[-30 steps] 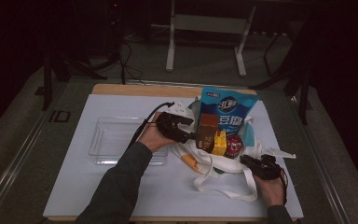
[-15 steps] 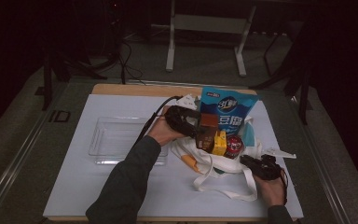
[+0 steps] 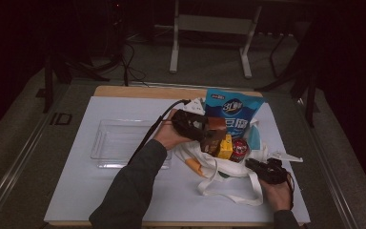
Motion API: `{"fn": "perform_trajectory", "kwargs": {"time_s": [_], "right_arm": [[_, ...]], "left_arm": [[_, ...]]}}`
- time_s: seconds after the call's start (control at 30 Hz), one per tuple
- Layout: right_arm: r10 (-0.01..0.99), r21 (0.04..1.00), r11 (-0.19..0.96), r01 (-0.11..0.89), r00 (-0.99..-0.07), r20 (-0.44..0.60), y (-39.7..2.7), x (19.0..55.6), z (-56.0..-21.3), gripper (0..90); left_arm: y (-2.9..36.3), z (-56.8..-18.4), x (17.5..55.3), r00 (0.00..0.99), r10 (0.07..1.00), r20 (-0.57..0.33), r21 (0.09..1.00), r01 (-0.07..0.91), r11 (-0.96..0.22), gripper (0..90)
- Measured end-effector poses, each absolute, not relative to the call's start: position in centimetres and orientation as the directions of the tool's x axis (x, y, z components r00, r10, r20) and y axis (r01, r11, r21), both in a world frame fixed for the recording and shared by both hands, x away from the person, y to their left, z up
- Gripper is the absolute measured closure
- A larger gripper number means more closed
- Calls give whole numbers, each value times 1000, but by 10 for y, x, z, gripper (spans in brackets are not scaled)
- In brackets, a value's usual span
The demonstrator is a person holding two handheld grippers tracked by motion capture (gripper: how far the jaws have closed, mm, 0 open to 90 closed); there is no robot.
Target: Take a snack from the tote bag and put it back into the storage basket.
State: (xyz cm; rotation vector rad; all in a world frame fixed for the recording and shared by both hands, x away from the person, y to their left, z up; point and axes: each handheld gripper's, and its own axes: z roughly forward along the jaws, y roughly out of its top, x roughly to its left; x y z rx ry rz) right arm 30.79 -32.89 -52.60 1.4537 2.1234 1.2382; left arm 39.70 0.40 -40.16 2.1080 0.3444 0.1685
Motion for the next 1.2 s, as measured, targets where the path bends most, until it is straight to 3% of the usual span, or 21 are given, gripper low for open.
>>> {"fn": "perform_trajectory", "kwargs": {"time_s": [0.4,1.0,1.2], "right_arm": [[861,775,121,620,-454,229,-329,308,-526,743],[859,775,119,621,-456,234,-330,308,-526,737],[858,774,117,622,-456,236,-330,308,-527,736]], "left_arm": [[-2,-406,411,962,270,-49,851,182,-492,313],[-15,-420,416,960,258,-110,865,220,-451,334],[-13,-417,411,962,261,-79,864,197,-463,409]]}}
